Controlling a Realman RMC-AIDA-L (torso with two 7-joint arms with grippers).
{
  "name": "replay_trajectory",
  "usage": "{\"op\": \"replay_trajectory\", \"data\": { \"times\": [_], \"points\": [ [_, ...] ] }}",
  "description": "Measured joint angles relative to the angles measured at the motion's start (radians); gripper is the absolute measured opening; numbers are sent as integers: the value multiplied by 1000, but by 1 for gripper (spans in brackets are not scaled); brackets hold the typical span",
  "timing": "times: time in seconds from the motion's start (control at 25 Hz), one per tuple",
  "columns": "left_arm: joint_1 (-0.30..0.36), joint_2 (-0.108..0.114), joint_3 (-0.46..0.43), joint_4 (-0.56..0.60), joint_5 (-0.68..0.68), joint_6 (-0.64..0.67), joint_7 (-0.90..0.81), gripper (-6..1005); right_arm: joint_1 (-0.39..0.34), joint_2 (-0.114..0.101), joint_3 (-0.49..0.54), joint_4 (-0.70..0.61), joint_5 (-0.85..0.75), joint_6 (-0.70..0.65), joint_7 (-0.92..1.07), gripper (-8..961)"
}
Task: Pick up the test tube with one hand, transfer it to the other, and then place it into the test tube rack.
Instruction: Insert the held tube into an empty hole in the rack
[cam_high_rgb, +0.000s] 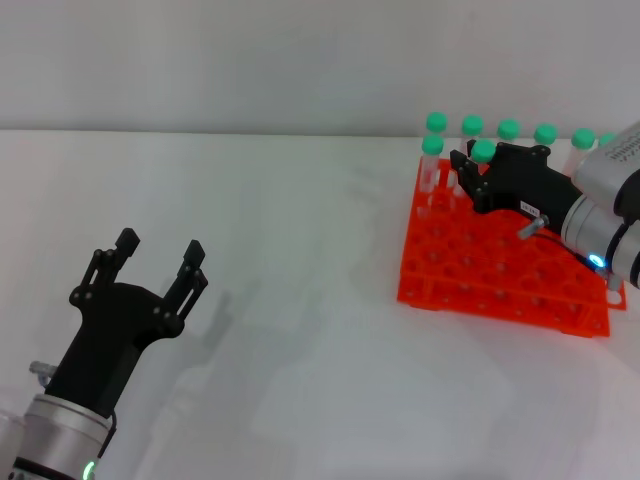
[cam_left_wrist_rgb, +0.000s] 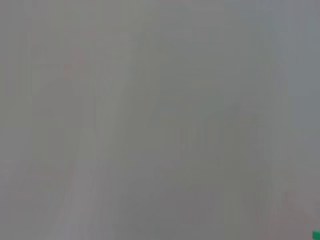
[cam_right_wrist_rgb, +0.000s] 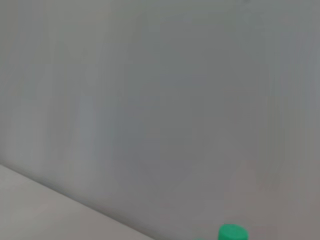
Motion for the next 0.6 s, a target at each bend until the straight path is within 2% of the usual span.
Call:
{"op": "replay_trajectory", "data": {
  "times": [0.6],
  "points": [
    [-23,0,-16,-3,0,-4,-1,789,5,-5,8,-4,2,2,-18,204]
  ]
}}
